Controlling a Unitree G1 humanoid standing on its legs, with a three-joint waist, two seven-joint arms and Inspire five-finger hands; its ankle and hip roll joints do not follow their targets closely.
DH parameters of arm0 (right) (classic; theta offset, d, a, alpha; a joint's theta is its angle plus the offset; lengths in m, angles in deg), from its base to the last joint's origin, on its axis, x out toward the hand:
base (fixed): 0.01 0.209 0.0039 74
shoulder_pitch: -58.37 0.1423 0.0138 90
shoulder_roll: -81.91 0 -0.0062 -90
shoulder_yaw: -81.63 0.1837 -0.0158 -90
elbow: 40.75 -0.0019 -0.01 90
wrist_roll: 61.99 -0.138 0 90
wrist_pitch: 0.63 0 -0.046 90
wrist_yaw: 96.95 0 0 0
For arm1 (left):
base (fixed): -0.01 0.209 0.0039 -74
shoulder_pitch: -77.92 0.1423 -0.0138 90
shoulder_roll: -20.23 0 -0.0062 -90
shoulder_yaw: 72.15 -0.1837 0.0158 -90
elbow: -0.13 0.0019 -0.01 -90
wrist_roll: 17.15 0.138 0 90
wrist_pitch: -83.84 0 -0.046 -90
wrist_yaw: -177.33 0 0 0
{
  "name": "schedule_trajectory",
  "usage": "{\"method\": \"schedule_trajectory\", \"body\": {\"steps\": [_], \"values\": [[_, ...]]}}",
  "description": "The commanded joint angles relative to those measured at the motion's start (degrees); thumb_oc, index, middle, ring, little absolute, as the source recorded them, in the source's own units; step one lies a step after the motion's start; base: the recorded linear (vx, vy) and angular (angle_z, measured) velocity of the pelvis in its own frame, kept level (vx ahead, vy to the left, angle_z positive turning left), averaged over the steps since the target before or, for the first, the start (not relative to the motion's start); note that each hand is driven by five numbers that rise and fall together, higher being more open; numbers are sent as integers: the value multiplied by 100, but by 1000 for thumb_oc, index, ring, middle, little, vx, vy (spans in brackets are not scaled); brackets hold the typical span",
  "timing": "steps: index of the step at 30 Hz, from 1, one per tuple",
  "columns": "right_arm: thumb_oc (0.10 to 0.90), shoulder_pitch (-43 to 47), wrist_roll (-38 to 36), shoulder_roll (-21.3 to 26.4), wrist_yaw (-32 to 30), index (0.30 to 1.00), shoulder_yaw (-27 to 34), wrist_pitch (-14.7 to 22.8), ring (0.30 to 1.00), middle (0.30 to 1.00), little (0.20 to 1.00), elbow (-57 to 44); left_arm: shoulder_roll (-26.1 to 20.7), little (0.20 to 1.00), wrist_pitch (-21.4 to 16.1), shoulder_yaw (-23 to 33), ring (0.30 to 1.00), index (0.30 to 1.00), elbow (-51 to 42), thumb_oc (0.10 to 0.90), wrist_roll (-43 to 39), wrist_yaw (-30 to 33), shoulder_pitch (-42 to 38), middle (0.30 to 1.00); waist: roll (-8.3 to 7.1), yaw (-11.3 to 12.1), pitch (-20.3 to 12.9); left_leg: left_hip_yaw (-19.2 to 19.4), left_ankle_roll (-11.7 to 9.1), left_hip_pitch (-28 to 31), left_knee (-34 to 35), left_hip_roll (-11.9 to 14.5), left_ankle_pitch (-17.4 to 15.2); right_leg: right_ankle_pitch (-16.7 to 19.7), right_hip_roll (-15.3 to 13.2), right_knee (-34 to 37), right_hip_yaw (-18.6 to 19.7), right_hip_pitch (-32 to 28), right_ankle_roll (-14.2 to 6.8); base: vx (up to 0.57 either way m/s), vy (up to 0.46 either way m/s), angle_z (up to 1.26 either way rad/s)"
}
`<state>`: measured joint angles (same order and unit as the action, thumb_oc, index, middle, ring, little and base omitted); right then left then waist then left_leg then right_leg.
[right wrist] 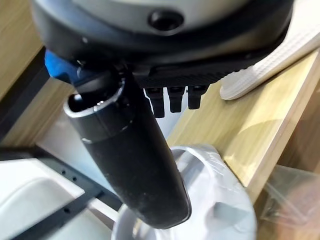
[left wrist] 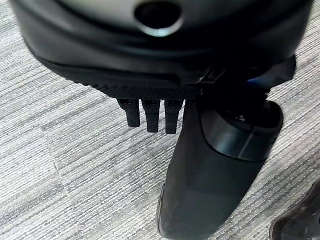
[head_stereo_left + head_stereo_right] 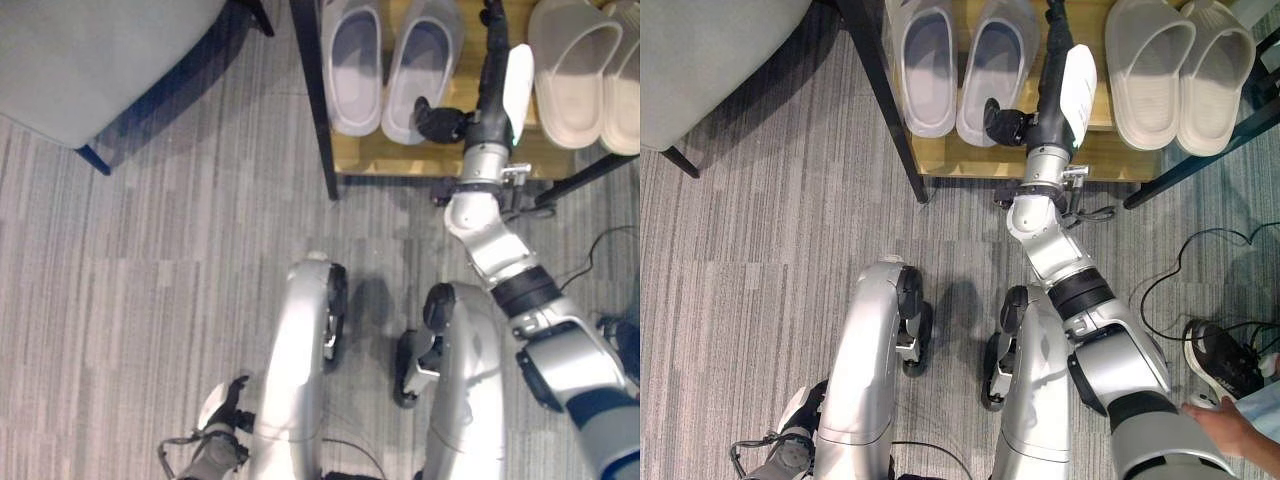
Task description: Arrange the slippers neatly on the shoe rack.
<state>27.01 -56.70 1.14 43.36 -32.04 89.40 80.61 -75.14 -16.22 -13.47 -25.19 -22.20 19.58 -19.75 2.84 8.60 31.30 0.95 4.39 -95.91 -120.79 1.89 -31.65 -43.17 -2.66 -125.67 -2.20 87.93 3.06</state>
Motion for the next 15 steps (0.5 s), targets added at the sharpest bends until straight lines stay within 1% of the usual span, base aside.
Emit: {"method": "schedule_trajectory", "body": {"steps": [1, 9, 15], "values": [[800, 858, 545, 309, -151, 900, 9, 130, 900, 900, 900, -1033, 14, 900, 3, -343, 900, 900, 149, 800, 181, 252, 539, 900, 53, 174, -151, -1026, -216, 596, -677, -440, -1548, 423, -278, 409, 359, 203, 300, 0, 0, 0], [800, 709, 634, 370, -113, 900, 129, -37, 900, 900, 900, -865, 11, 900, 29, -365, 900, 900, 118, 800, 206, 211, 567, 900, 72, 180, -151, -1047, -211, 596, -680, -453, -1554, 402, -272, 413, 342, 203, 303, 0, 0, 0], [800, 649, 548, 342, -21, 900, 102, -26, 900, 900, 900, -766, -46, 900, 33, -426, 900, 900, 11, 800, 254, 189, 571, 900, 89, 200, -151, -1064, -215, 596, -693, -458, -1554, 398, -280, 415, 315, 203, 306, 0, 0, 0]]}}
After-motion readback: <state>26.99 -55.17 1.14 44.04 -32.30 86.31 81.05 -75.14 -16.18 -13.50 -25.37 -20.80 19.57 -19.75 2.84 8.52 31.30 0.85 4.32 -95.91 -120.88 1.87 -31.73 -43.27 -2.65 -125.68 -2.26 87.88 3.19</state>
